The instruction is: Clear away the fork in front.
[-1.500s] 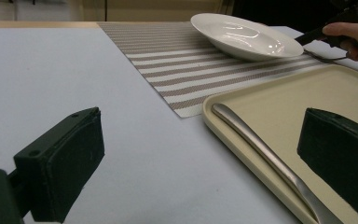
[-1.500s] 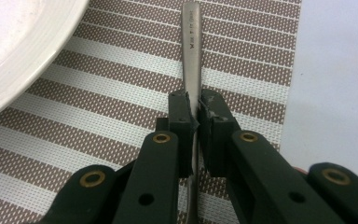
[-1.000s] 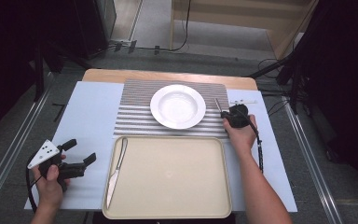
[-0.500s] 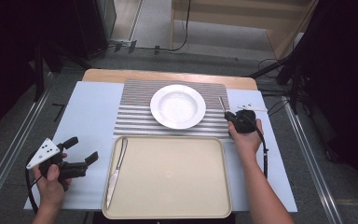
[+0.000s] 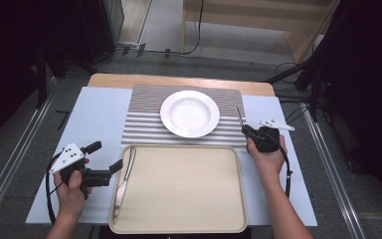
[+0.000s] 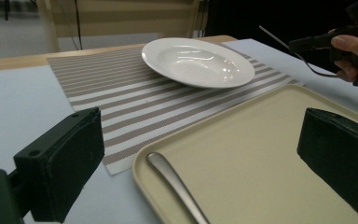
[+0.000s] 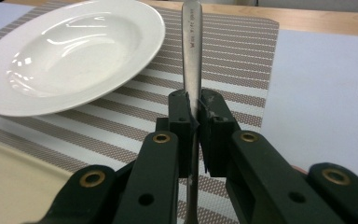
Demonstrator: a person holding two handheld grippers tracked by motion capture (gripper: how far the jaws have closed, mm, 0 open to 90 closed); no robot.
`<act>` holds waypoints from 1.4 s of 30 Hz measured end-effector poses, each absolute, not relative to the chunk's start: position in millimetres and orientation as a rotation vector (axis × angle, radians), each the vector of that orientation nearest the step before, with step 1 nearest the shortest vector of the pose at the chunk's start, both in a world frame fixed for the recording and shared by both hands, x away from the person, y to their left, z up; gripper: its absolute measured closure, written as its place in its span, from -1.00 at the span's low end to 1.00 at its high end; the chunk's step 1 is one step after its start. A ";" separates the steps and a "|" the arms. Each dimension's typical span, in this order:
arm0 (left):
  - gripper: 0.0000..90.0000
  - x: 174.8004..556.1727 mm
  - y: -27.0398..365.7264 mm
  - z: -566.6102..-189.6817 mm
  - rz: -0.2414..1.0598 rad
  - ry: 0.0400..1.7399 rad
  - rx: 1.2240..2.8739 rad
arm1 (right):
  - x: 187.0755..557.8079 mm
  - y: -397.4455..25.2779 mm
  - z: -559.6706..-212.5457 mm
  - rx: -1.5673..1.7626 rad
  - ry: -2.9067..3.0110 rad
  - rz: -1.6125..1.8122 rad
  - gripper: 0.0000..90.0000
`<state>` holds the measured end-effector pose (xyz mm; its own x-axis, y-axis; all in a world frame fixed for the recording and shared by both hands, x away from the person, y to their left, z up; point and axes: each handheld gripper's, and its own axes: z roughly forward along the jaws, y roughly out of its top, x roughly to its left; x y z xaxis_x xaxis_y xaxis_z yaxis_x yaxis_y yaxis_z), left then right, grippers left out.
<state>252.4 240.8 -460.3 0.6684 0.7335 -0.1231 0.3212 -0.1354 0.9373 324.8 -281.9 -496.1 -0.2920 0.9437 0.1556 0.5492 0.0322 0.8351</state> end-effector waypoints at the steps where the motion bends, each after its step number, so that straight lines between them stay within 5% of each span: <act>1: -1.00 253.4 237.7 -459.6 0.442 0.851 1.728 | 322.5 -281.3 -495.4 1.500 1.872 1.183 0.89; 42: -1.00 269.1 137.3 -459.3 0.186 0.758 1.735 | 244.5 -185.4 -478.1 1.187 1.998 1.414 0.89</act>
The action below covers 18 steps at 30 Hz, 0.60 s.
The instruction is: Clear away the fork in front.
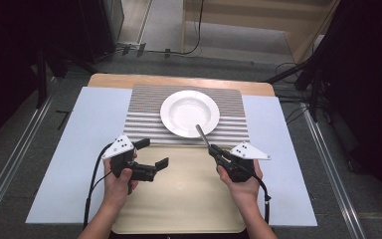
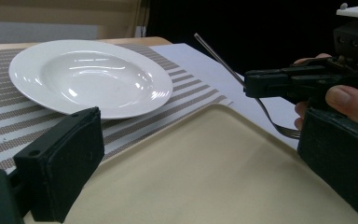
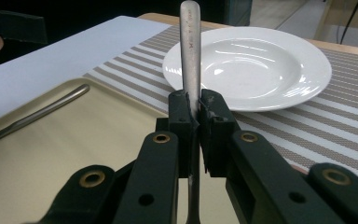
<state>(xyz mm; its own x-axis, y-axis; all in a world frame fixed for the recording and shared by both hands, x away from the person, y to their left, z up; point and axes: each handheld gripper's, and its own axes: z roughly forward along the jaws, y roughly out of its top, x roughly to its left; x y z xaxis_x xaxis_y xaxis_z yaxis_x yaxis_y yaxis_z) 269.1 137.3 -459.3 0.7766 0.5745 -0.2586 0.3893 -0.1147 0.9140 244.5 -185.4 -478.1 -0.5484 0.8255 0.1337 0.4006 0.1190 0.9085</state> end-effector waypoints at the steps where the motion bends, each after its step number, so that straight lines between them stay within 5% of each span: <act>1: -1.00 269.1 135.8 -460.0 0.184 0.757 1.740 | 244.1 -184.0 -478.6 1.184 2.002 1.414 0.89; 12: -0.98 269.2 120.8 -462.9 0.121 0.770 1.736 | 234.7 -161.3 -477.5 1.122 2.032 1.477 0.89; 18: -0.66 269.9 116.0 -462.1 0.124 0.838 1.724 | 230.0 -148.5 -477.5 1.087 2.046 1.502 0.89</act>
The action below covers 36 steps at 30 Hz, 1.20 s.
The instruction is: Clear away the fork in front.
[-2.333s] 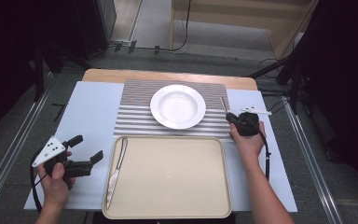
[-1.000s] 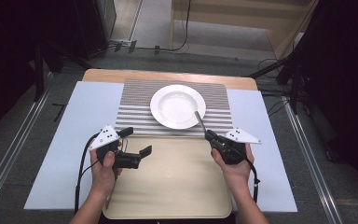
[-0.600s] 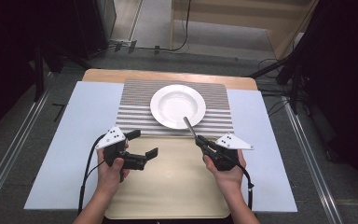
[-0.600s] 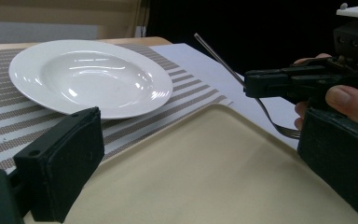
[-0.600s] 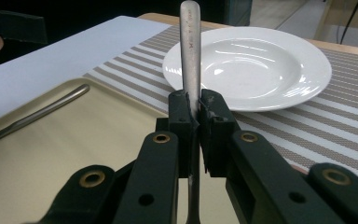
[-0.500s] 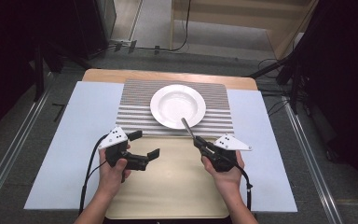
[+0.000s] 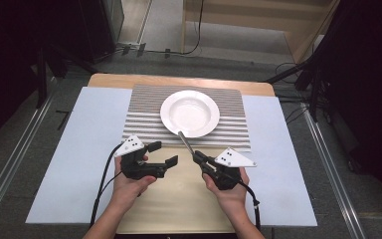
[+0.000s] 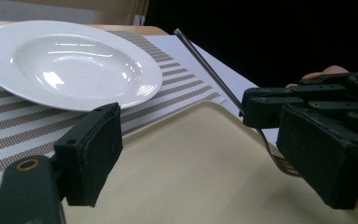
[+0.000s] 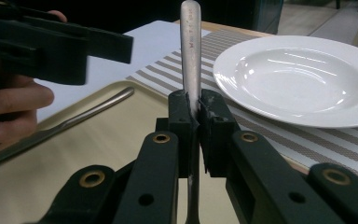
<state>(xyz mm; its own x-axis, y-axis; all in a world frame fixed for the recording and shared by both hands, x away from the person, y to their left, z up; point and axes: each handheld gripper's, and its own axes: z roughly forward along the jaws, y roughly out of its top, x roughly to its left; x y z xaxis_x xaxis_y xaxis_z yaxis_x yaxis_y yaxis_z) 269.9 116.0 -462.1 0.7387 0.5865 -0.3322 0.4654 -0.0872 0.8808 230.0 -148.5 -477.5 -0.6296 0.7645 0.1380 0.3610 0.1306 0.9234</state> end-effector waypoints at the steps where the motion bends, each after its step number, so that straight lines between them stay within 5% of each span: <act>1: -0.63 269.9 115.5 -462.2 0.125 0.844 1.724 | 229.5 -146.6 -477.7 1.085 2.049 1.506 0.89; 26: 0.22 274.1 112.8 -464.0 -0.034 0.924 1.654 | 217.9 -114.3 -484.2 1.001 2.081 1.538 0.89; 36: 0.39 276.2 115.3 -465.0 -0.119 0.944 1.617 | 216.0 -109.8 -485.2 0.990 2.073 1.540 0.89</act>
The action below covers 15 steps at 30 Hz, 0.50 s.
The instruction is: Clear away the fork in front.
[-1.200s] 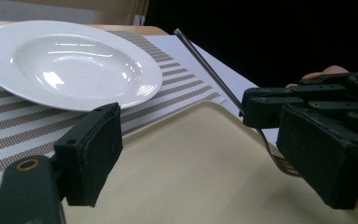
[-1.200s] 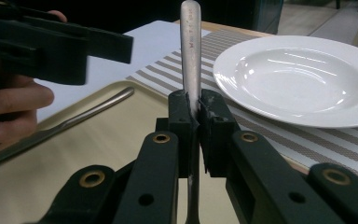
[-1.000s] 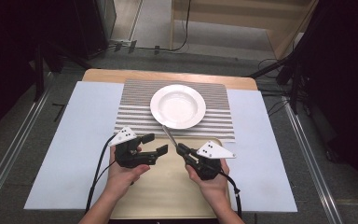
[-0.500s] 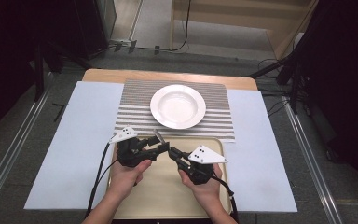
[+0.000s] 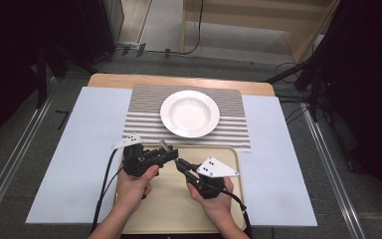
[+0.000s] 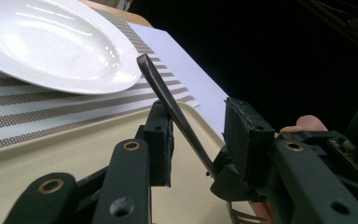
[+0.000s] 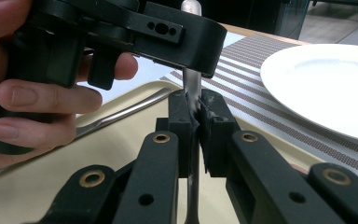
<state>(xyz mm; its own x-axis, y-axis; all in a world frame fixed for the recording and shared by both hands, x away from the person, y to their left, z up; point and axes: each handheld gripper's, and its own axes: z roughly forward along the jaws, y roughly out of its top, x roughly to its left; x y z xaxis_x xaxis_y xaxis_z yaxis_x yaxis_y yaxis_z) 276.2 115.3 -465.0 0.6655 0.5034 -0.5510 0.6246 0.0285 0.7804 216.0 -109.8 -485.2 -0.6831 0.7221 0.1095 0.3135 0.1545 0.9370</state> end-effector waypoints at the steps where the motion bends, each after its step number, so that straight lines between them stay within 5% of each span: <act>1: 0.39 276.4 115.5 -465.0 -0.127 0.944 1.612 | 215.8 -109.8 -485.1 0.991 2.072 1.541 0.89; 9: 0.89 279.7 122.6 -466.0 -0.259 0.946 1.525 | 214.7 -110.1 -484.5 0.959 2.061 1.575 0.89; 15: 0.90 276.8 125.8 -458.4 -0.185 0.924 1.556 | 215.5 -114.8 -486.0 0.935 2.042 1.678 0.77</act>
<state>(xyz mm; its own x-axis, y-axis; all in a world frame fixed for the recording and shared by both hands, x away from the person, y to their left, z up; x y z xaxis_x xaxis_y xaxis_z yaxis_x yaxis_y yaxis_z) 276.8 125.8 -458.4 0.6656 0.4429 -0.6007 0.6401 0.0752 0.7646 215.5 -114.8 -486.0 -0.7272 0.6707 0.1464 0.2738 0.0878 0.9578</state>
